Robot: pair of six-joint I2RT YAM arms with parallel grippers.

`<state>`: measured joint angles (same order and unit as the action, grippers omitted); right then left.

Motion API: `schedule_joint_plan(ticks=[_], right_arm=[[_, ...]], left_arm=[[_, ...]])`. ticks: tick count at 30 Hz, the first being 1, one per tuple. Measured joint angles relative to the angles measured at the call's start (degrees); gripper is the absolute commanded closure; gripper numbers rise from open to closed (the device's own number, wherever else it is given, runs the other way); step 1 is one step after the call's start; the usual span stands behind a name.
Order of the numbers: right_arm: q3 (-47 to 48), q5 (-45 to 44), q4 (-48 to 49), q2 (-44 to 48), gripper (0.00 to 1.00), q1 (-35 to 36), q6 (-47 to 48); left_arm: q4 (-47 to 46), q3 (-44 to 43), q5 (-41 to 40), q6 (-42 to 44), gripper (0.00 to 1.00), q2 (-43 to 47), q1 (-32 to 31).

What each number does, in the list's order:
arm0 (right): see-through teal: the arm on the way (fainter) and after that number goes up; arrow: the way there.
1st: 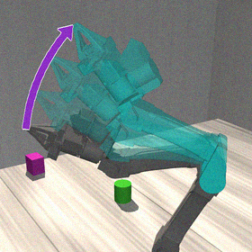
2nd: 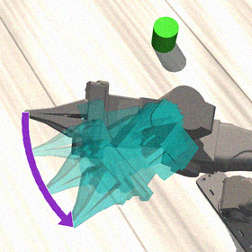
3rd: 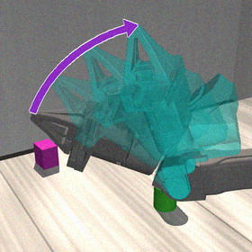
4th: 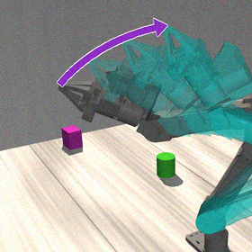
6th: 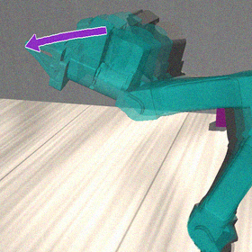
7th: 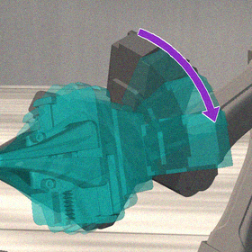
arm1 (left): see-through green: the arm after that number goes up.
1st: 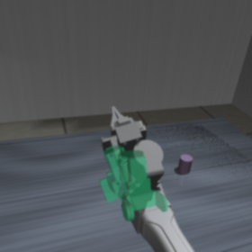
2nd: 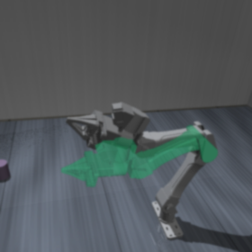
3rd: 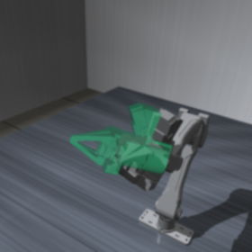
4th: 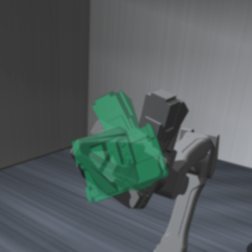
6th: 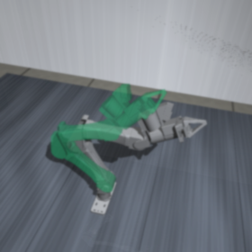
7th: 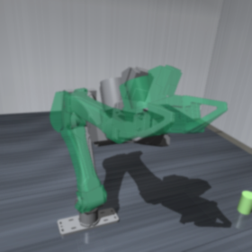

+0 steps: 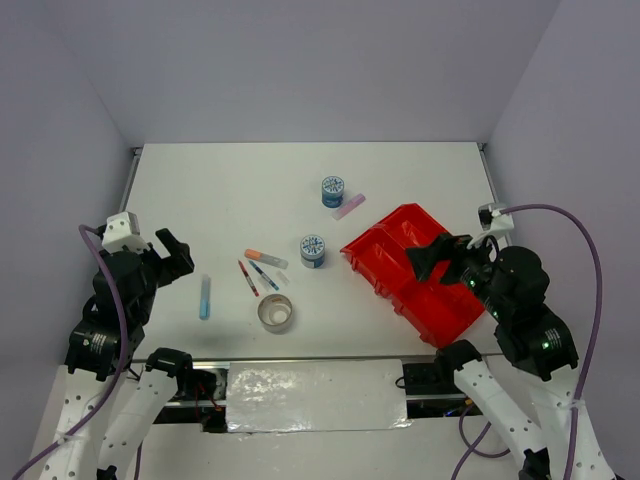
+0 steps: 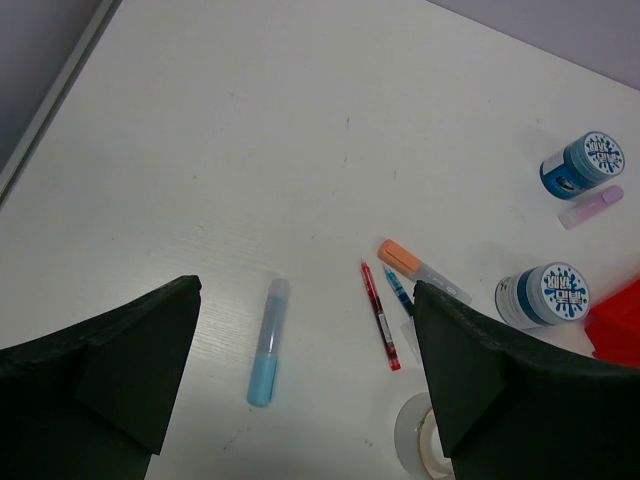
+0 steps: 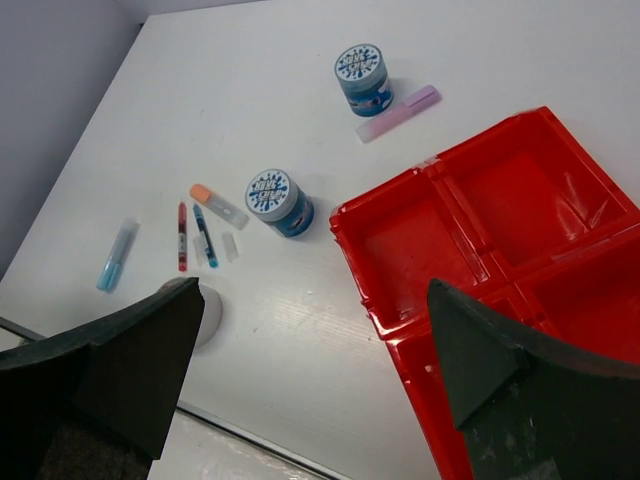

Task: Sort the stationery into containers
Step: Pick up the stationery from the center of the board.

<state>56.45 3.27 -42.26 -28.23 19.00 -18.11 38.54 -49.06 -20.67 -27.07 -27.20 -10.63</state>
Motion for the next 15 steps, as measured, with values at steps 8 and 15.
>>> schedule_joint_plan(ticks=[8,15], right_arm=[[0.1,9.1,5.0,-3.9,0.0,1.3,-1.6],[4.8,-6.7,11.1,-32.3,0.0,36.2,-5.7]], left_arm=[[0.0,0.0,0.0,0.0,0.01,-0.1,0.0],[0.1,0.0,-0.2,-0.1,0.01,-0.8,0.0]])
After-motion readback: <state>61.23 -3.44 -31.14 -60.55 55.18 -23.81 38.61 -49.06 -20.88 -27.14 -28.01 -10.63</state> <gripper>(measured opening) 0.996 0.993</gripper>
